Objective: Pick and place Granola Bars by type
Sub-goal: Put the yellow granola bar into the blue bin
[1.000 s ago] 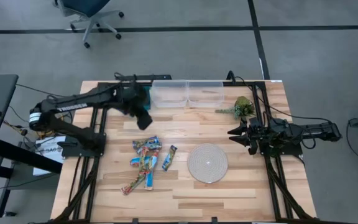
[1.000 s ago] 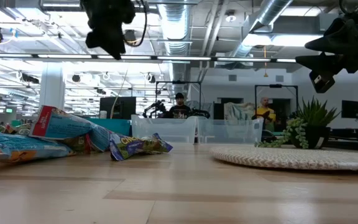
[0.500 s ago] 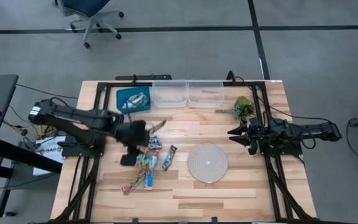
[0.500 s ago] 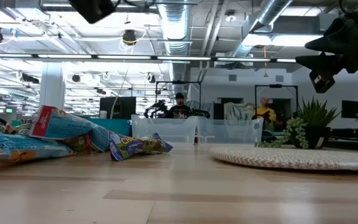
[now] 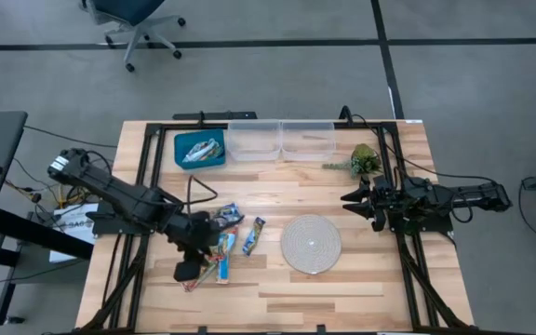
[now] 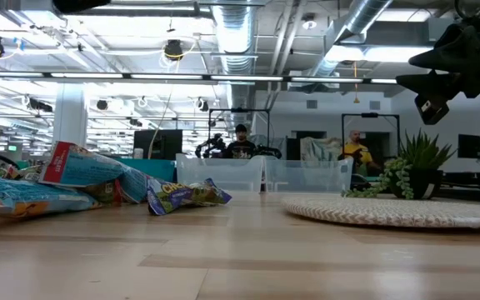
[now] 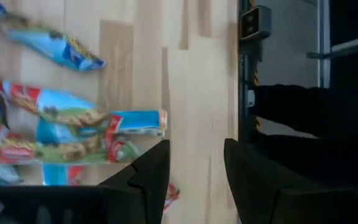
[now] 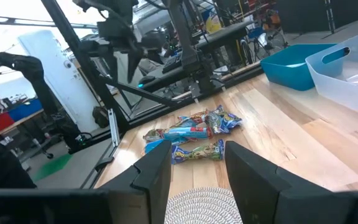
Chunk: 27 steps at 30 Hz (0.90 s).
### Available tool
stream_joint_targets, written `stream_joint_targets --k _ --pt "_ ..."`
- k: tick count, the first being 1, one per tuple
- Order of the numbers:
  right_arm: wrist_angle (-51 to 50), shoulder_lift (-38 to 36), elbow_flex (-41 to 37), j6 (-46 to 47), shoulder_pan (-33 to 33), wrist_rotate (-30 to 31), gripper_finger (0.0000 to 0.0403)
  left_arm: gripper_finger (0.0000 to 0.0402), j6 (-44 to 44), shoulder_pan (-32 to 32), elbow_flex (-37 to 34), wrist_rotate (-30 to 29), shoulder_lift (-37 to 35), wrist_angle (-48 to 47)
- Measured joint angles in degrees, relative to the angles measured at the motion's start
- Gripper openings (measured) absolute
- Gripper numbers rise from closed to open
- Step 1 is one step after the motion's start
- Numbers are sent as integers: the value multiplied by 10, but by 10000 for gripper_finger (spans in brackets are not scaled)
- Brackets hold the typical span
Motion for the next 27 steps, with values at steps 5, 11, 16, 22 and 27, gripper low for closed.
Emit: stream_joint_targets --k 5,11,16,22,27 --pt "2 0 0 0 0 0 144 144 -88 4 0 -13 40 10" --pt "0 1 0 0 0 0 142 144 -174 12 0 -57 116 31" --pt "1 0 0 0 0 0 141 144 -275 11 0 -69 166 30" --pt "0 0 0 0 0 0 144 144 -445 -12 0 -93 200 18" --pt "0 0 0 0 0 0 141 144 -578 -40 0 -96 240 28"
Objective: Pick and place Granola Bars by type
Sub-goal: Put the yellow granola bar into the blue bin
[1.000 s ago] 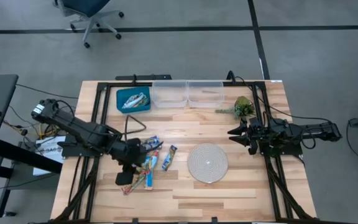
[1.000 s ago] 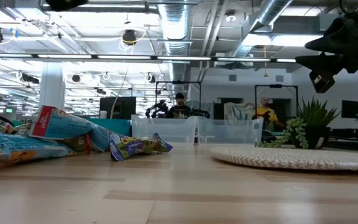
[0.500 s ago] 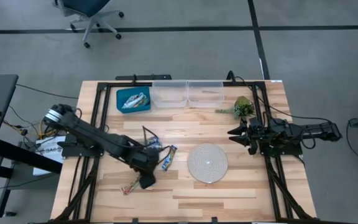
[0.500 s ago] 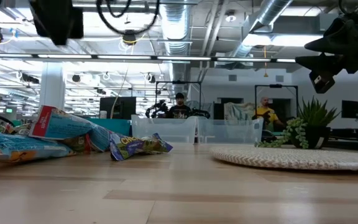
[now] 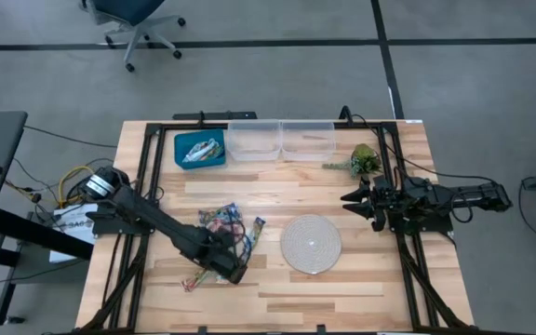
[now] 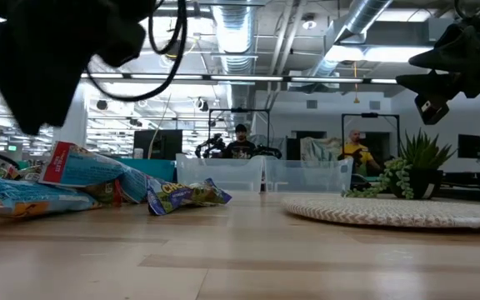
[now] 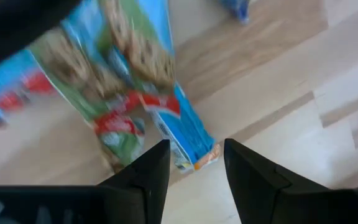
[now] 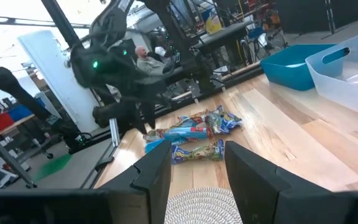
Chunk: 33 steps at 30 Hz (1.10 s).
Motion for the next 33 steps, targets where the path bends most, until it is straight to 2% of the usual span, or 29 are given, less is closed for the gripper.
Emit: stream_joint_targets --k 5,8,16,26,33 --pt "0 0 0 0 0 0 143 144 -103 -23 0 1 38 39" --pt "0 0 0 0 0 0 143 144 -131 -26 0 0 58 63" --pt "0 0 0 0 0 0 143 144 -142 -21 3 -17 77 65" --pt "0 0 0 0 0 0 141 144 -139 -21 49 -21 78 -14" --pt "0 0 0 0 0 0 143 144 -157 -16 51 -22 78 -48"
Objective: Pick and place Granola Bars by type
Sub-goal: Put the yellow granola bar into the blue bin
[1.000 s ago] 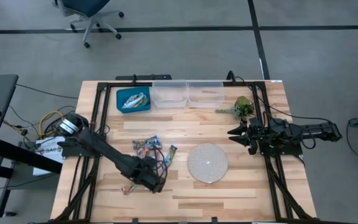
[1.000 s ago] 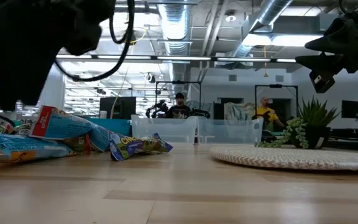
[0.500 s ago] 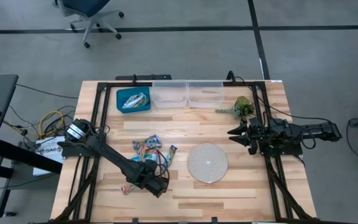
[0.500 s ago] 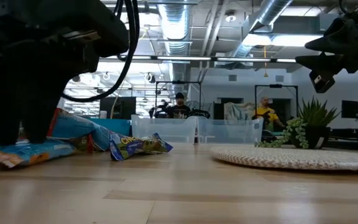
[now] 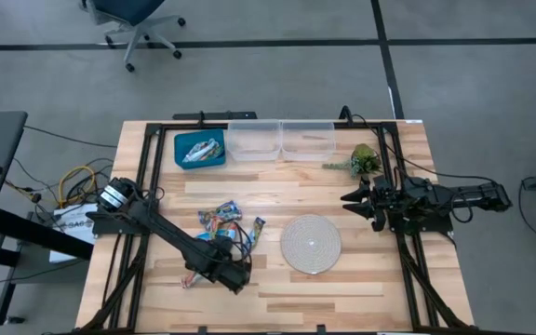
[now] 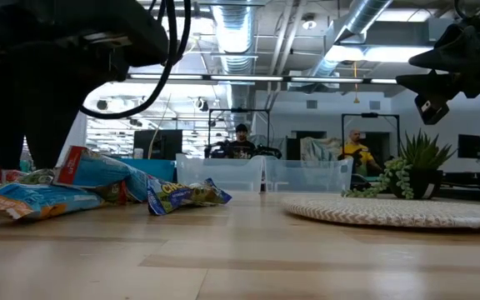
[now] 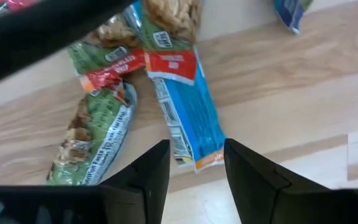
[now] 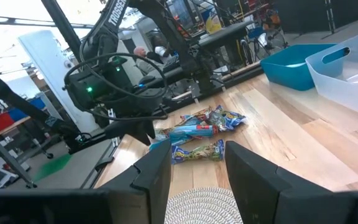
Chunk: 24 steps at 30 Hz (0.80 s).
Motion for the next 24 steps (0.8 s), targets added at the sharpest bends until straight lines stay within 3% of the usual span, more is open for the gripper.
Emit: stream_joint_targets --k 24 --pt "0 -1 0 0 0 0 143 163 29 31 -1 19 27 4"
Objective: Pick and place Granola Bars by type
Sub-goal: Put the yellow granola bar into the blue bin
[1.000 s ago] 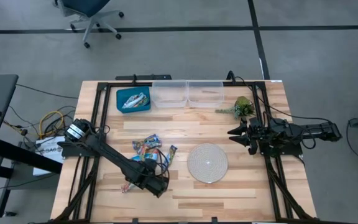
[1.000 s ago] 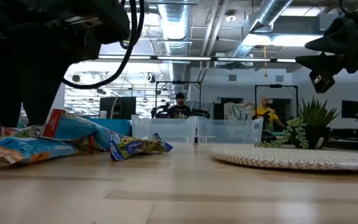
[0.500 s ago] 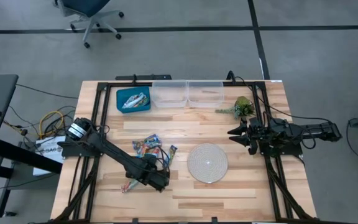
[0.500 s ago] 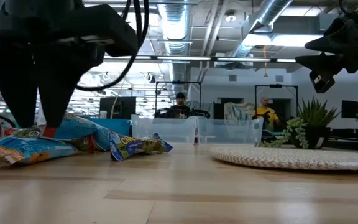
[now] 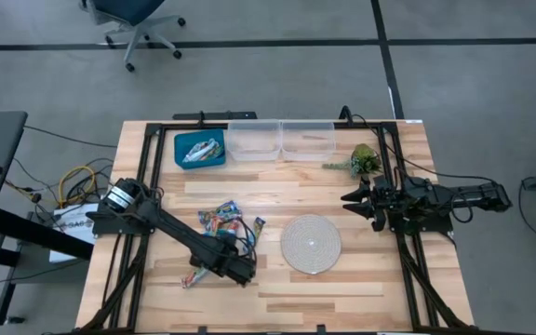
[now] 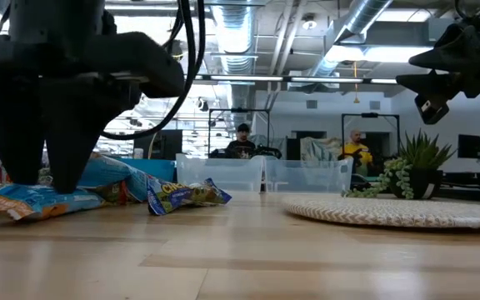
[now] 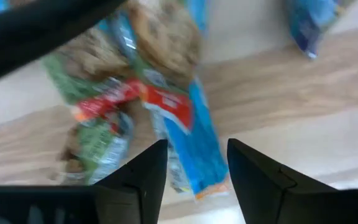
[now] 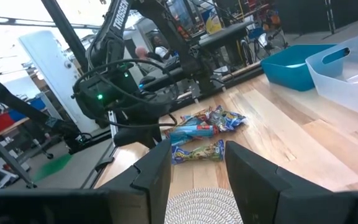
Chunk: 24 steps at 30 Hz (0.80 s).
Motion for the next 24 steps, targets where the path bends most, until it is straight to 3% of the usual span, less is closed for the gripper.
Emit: stream_joint_targets --k 16,24 --pt "0 0 0 0 0 0 141 162 15 1 -35 18 0 37" --pt "0 0 0 0 0 0 144 100 19 1 -35 17 0 36"
